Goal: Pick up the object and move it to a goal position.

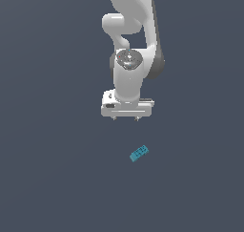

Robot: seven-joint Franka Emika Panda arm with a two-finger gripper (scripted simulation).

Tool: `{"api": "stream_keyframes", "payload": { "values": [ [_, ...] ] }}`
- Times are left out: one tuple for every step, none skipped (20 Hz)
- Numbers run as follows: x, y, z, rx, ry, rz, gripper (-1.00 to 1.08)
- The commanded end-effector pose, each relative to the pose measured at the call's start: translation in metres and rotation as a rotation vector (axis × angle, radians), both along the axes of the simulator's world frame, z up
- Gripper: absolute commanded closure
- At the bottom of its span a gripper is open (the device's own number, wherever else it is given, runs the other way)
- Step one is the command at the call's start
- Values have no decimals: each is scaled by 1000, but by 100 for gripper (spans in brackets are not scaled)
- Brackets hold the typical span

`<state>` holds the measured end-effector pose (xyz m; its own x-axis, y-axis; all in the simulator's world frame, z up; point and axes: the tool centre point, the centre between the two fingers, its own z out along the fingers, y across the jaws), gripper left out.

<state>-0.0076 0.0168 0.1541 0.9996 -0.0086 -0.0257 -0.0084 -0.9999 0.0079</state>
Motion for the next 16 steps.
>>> {"api": "stream_keyframes", "payload": {
  "values": [
    [0, 0, 0, -1, 1, 2, -92],
    [0, 0, 0, -1, 0, 0, -92],
    [0, 0, 0, -1, 0, -3, -92],
    [1, 0, 0, 0, 0, -8, -92],
    [2, 0, -1, 0, 0, -13, -92],
    [2, 1, -1, 0, 0, -19, -92],
    [3, 1, -2, 0, 0, -27, -92],
    [5, 2, -2, 0, 0, -35, -92],
    [6, 2, -3, 0, -1, -45, -92],
    [7, 3, -4, 0, -1, -57, -92],
    [9, 3, -4, 1, -1, -69, -92],
    [11, 4, -5, 1, -1, -84, -92],
    [12, 5, -6, 1, -2, -99, -92],
    [14, 6, -7, 1, -2, -115, -92],
    [17, 7, -9, 2, -2, -133, -92],
    [19, 8, -10, 2, -3, -153, -92]
  ]
}}
